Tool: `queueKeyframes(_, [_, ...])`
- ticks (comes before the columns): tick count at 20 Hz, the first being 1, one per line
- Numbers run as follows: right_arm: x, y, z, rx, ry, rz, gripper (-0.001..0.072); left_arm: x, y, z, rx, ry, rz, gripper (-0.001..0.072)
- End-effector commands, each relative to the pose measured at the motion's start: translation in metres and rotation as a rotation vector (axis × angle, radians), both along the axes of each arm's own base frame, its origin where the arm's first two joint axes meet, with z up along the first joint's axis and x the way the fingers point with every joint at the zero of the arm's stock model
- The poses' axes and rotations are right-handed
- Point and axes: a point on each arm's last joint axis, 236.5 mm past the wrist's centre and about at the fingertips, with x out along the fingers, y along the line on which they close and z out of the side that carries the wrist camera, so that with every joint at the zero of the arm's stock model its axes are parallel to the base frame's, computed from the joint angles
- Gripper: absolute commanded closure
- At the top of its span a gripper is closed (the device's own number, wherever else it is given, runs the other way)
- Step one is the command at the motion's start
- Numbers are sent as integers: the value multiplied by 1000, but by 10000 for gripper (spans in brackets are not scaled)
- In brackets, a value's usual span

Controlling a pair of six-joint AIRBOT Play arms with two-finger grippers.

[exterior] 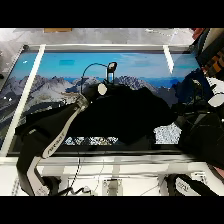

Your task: Fold the clothes and pants, and hang the long-sleeved shirts on hangers.

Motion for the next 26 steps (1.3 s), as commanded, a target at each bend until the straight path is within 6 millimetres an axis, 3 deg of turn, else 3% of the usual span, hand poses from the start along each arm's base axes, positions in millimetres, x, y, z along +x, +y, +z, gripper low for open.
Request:
queueKeyframes(1, [1,-8,-1,-39,-6,1,684,-17,37,14,260,-82,-118,698])
queueKeyframes(3, [-4,-5,-2,-29,14,12,684,-47,44,9,371,-54,-257,699])
queueKeyframes(6, [-33,6,-10,-2,131,83,684,-112,55,-24,492,155,-419,700])
queueKeyframes(8, [-52,12,-11,13,196,145,684,-133,52,-39,532,192,-466,700])
queueKeyframes(11, [-22,30,16,86,22,109,684,-116,39,-33,507,95,-425,700])
queueKeyframes(13, [-8,60,47,191,-116,161,684,-96,34,-20,458,41,-359,698])
queueKeyframes(16, [-17,99,92,312,-243,282,684,-70,40,-8,422,-25,-295,683])
queueKeyframes(17, [-27,105,104,315,-265,318,684,-62,46,-6,421,-38,-275,608])
queueKeyframes(19, [-50,113,122,295,-293,371,684,-46,54,-1,407,-64,-235,192])
queueKeyframes(20, [-65,119,134,285,-311,402,684,-38,57,3,396,-84,-214,112])
queueKeyframes(22, [-94,129,152,269,-345,458,684,-23,59,12,370,-131,-174,111])
queueKeyframes(26, [-172,165,178,324,-346,641,685,-1,48,35,285,-235,-112,141])
